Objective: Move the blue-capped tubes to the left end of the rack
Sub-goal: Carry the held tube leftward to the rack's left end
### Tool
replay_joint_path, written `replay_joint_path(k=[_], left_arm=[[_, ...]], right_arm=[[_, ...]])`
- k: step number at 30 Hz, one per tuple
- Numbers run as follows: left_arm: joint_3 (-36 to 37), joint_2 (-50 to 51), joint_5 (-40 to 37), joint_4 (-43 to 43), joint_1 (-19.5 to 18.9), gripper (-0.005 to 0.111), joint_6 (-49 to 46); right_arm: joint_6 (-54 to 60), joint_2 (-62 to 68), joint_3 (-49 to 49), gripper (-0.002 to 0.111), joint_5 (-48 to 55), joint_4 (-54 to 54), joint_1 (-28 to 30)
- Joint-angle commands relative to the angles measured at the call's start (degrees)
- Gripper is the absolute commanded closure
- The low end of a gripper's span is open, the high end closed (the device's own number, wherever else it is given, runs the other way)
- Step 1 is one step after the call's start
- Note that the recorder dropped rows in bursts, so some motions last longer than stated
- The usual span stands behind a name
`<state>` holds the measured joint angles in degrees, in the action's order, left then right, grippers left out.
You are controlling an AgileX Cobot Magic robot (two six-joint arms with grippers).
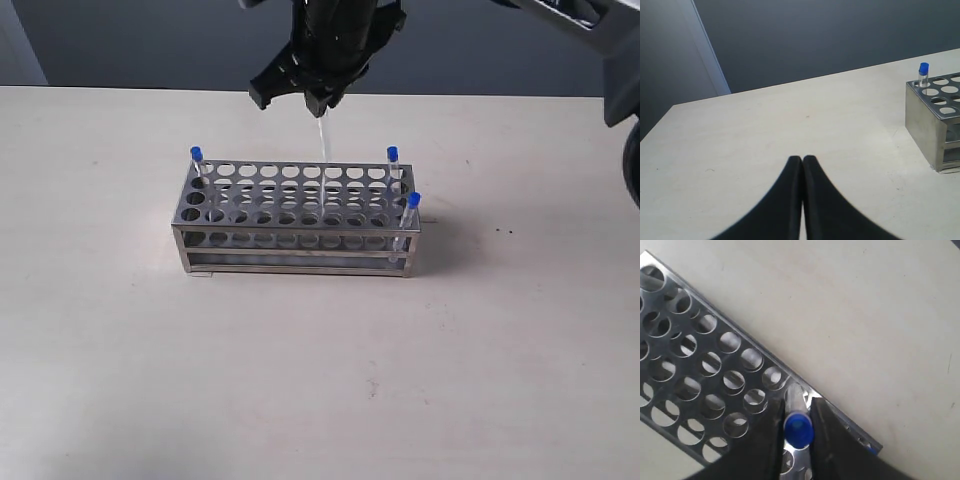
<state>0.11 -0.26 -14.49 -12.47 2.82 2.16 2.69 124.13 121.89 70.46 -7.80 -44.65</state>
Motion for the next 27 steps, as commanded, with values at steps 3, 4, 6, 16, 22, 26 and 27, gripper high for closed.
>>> replay_joint_path(k=[3,4,6,16,22,26,27], left_arm=[[-0.11,0.26,0.74,-0.21,0.34,0.106,0.2],[-0.11,0.26,0.74,-0.21,0.34,0.106,0.2],[-0.11,0.26,0.74,-0.21,0.34,0.106,0.2],[-0.11,0.26,0.74,-0.21,0.34,0.106,0.2],[-0.11,0.26,0.74,-0.21,0.34,0.106,0.2],[-0.11,0.26,0.74,-0.21,0.34,0.106,0.2],[-0.11,0.26,0.74,-0.21,0.34,0.106,0.2]], right_arm=[[7.97,-1.68,0.07,0.109,-2.47,9.86,-3.49],[8.72,-1.21,0.07,0.109,-3.19,11.2,-3.81],[9.95,0.03,0.17,0.109,-4.87,12.53,-4.07],[15.35,2.83,0.17,0.109,-11.67,18.6,-4.65],[16.97,4.33,0.17,0.109,-13.39,18.45,-4.65],[17.07,5.71,0.17,0.109,-13.52,18.45,-4.65],[17.07,5.96,0.17,0.109,-13.52,18.45,-4.65]])
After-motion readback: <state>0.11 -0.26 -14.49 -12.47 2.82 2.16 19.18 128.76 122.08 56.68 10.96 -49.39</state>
